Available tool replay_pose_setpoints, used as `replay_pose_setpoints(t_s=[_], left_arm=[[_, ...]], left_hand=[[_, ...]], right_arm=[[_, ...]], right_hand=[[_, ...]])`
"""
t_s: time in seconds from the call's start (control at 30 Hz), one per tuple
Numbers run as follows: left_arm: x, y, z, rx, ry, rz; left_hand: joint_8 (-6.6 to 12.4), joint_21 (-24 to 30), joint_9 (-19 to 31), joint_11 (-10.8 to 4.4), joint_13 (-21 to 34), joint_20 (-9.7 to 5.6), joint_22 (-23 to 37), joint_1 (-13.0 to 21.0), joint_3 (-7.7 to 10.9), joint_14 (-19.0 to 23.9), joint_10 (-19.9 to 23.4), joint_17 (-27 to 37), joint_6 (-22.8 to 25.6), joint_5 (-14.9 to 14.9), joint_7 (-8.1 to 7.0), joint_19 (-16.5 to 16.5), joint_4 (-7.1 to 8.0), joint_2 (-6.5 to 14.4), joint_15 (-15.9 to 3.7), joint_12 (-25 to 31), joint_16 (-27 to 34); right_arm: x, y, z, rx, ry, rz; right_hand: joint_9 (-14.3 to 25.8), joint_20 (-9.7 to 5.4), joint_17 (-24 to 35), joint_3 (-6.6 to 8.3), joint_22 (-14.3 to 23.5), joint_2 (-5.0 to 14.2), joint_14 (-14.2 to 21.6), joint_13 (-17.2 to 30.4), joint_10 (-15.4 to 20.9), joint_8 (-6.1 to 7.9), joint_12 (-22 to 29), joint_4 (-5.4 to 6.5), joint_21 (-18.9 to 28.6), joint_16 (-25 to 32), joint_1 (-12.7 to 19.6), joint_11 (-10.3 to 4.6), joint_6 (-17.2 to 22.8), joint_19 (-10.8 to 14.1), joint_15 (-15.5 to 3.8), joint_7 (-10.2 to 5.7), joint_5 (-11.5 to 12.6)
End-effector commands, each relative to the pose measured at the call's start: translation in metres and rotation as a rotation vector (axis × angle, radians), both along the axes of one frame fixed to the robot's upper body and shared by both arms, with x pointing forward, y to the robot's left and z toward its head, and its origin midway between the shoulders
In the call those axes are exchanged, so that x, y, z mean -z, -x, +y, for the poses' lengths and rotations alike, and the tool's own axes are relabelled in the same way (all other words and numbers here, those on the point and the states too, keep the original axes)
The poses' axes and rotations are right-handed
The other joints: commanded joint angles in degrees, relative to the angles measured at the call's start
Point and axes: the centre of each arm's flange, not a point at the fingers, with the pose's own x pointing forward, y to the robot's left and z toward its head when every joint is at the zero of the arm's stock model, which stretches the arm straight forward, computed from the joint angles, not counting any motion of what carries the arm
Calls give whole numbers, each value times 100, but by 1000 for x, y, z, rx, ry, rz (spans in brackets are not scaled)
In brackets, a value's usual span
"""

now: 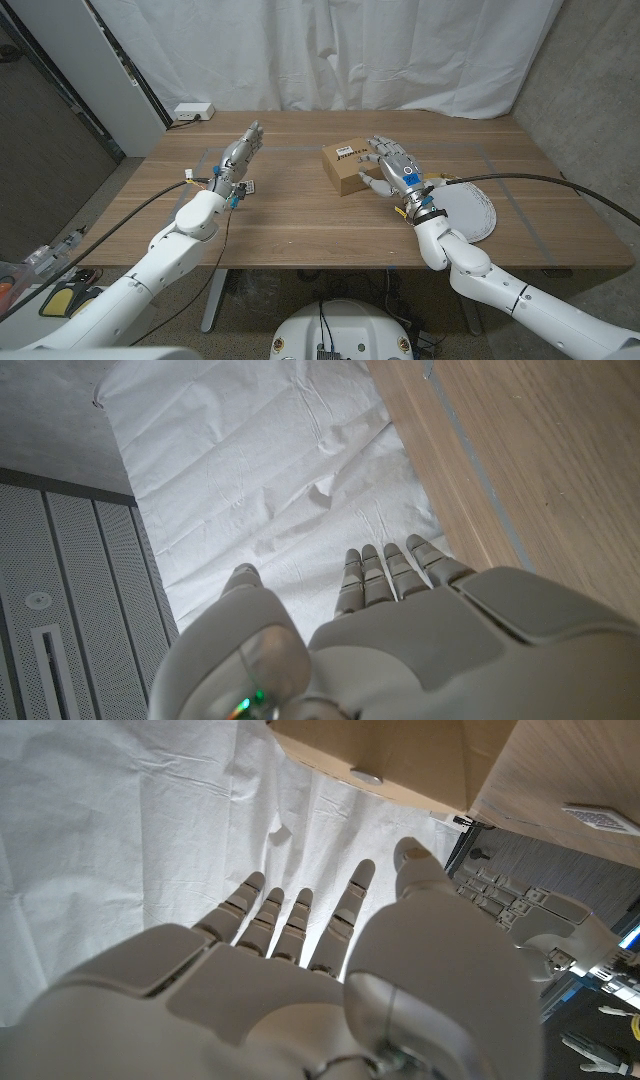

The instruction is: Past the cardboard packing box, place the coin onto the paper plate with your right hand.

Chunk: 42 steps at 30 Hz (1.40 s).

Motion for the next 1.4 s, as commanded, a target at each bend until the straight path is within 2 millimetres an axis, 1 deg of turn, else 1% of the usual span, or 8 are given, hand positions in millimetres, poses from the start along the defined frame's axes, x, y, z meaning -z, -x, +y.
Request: replay_pose_setpoints(t_s=[0.03, 0.2, 0.33, 0.53, 0.77, 1.07, 1.4], left_arm=[[-6, 2, 6, -8, -1, -11], [-5, 2, 8, -11, 0, -7], [-3, 1, 9, -8, 1, -3], [-2, 0, 9, -2, 1, -1], [-2, 1, 9, -2, -2, -1], [0, 2, 9, -2, -5, 4], [0, 2, 7, -4, -9, 8]], left_hand=[[9, -7, 21, -6, 9, -107, 16, 18, -19, -24, -20, 26, 27, -2, 6, -34, -10, 43, 9, 14, -9], [9, -8, 21, -23, 10, -97, 16, 18, -22, -23, -25, 26, 29, -2, 14, -41, -10, 45, 8, 13, -8], [11, -9, 21, -3, 10, -96, 16, 18, -24, -24, -27, 26, 33, -2, 12, -46, -10, 46, 11, 13, -7], [9, -8, 21, -14, 10, -93, 17, 19, -27, -28, -28, 26, 29, -2, 11, -48, -10, 48, 8, 14, -8], [8, -10, 21, -8, 10, -91, 17, 20, -30, -30, -33, 26, 28, -2, 8, -56, -9, 51, 9, 12, -8], [11, -9, 21, -6, 10, -88, 17, 22, -35, -31, -32, 26, 34, -2, 15, -60, -10, 53, 15, 15, -7], [10, -8, 21, -1, 10, -81, 17, 23, -40, -30, -24, 26, 33, -2, 11, -65, -10, 56, 16, 19, -6]], right_arm=[[1, -14, -3, 32, 14, -2], [4, -12, -4, 40, 18, 11], [7, -9, -4, 45, 15, 16], [13, -9, -2, 49, 13, 22], [18, -10, -1, 60, 7, 16], [22, -16, -2, 69, 4, 3], [22, -23, -4, 73, 2, -1]], right_hand=[[44, -221, 11, 7, 20, 13, -47, 21, -58, 51, 22, -26, -19, -30, 95, 32, -92, -66, -68, 10, 62], [76, -210, 15, -3, 22, 8, -74, 28, -114, 47, 10, -34, -37, -37, 112, 65, -174, -120, -73, 16, 79], [101, -193, 19, -17, 24, 1, -91, 34, -151, 42, 3, -33, -42, -40, 114, 89, -242, -142, -58, 18, 90], [128, -180, 23, -31, 26, -2, -107, 40, -159, 41, 8, -28, -43, -41, 111, 108, -306, -157, -39, 15, 103], [151, -178, 26, -39, 28, 2, -111, 44, -171, 53, 10, -24, -42, -39, 109, 95, -325, -163, -38, 10, 113], [199, -166, 31, -43, 32, 28, -98, 52, -158, 114, 27, -18, -39, -28, 120, 81, -278, -174, -30, 5, 134], [237, -153, 34, -50, 35, 37, -124, 57, -192, 139, 23, -20, -45, -34, 134, 105, -299, -205, -15, 6, 150]])
